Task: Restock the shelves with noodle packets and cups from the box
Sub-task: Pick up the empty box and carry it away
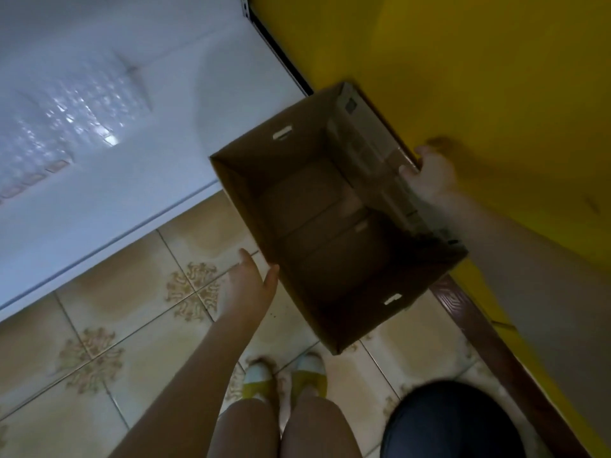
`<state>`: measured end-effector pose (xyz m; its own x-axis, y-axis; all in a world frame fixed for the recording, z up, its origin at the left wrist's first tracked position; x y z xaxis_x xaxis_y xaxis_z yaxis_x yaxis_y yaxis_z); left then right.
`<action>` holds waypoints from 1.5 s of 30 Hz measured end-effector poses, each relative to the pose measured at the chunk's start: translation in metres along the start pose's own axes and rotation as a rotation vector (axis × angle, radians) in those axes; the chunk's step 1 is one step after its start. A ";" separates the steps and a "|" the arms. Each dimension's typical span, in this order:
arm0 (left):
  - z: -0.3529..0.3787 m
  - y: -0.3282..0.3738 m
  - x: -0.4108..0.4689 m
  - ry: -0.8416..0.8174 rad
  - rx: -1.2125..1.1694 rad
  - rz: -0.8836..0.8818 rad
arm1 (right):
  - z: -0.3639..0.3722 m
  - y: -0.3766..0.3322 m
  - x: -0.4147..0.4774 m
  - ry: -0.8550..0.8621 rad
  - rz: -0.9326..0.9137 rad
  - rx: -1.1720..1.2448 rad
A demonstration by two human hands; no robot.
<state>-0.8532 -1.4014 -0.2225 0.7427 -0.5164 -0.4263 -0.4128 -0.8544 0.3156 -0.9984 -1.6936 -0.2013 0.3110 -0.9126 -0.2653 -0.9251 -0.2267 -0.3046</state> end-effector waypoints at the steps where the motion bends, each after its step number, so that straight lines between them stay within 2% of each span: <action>1: 0.008 -0.001 0.002 -0.017 -0.031 -0.005 | 0.007 0.002 0.003 0.009 -0.014 -0.021; 5: 0.033 0.002 0.007 -0.076 -0.170 0.006 | 0.025 0.013 0.014 0.053 -0.038 -0.130; 11: 0.053 0.002 0.019 -0.051 -0.320 -0.031 | 0.039 0.018 0.020 0.177 -0.086 -0.216; 20: 0.058 -0.009 0.018 0.003 -0.471 -0.131 | 0.048 0.020 0.014 0.229 0.072 -0.115; 25: 0.044 -0.021 0.012 0.026 -0.446 -0.144 | 0.046 0.017 -0.002 0.263 0.096 -0.048; 31: -0.018 -0.017 -0.015 0.083 -0.435 -0.107 | -0.006 -0.007 -0.037 0.297 0.110 0.019; 36: -0.093 -0.013 -0.050 0.105 -0.393 -0.065 | -0.070 -0.038 -0.075 0.259 0.081 0.097; 45: -0.238 -0.026 -0.121 0.164 -0.337 -0.090 | -0.184 -0.109 -0.159 0.236 -0.025 0.069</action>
<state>-0.8070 -1.3028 0.0230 0.8539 -0.4005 -0.3324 -0.1659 -0.8148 0.5556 -0.9867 -1.5867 0.0421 0.2667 -0.9630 -0.0382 -0.8980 -0.2339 -0.3726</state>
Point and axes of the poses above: each hand's wrist, its own x-axis towards the middle knuckle, its own z-axis out of the palm, y = z × x, the point moved 5 cm from there along x, towards the middle knuckle, and after that the axes turned 9 degrees about y, right-handed, at the moved point
